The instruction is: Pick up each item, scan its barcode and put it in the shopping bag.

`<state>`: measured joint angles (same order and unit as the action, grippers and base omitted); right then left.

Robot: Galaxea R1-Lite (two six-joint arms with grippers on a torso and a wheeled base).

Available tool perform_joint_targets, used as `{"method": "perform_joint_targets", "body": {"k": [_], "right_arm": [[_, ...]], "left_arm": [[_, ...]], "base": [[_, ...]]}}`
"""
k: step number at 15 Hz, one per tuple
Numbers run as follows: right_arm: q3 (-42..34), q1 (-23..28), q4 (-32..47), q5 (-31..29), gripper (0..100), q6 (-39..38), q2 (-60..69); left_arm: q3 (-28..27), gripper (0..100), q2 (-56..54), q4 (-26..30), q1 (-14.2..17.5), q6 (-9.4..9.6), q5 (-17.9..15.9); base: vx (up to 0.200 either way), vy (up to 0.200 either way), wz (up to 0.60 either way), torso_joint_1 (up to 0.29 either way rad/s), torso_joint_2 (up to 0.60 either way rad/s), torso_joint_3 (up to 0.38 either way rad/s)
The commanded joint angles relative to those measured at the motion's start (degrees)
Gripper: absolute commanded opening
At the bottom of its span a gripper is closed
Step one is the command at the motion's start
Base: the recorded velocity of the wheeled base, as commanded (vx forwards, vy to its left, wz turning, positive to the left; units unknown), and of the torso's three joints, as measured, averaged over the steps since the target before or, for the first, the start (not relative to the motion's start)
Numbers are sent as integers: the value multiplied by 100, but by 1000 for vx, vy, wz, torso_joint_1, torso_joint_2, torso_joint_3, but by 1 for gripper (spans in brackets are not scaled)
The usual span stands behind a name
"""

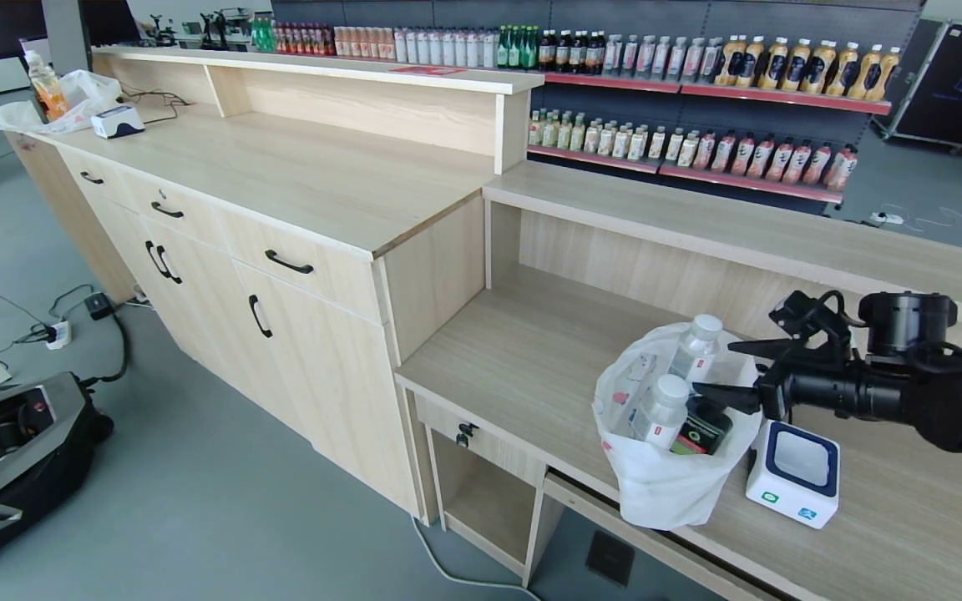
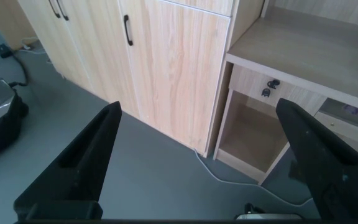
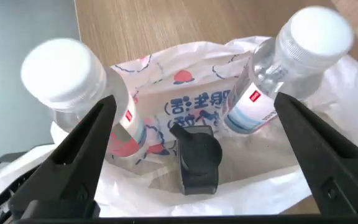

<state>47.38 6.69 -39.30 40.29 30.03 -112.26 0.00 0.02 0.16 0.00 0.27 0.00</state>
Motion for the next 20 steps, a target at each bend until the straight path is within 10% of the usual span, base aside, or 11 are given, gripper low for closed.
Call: {"method": "perform_joint_targets", "body": {"k": [1, 8, 20], "right_arm": [[-766, 166, 45, -250, 100, -102, 1743], [-827, 306, 89, -1577, 100, -700, 3167], [-2401, -335, 2392, -4064, 100, -2502, 6902]], "left_arm": [[0, 100, -2, 2, 0, 0, 0], [0, 100, -2, 2, 0, 0, 0], [0, 100, -2, 2, 0, 0, 0]], "base": [[0, 0, 0, 0, 0, 0], [0, 0, -600, -37, 80, 36], [0, 0, -550, 0, 3, 3]]}}
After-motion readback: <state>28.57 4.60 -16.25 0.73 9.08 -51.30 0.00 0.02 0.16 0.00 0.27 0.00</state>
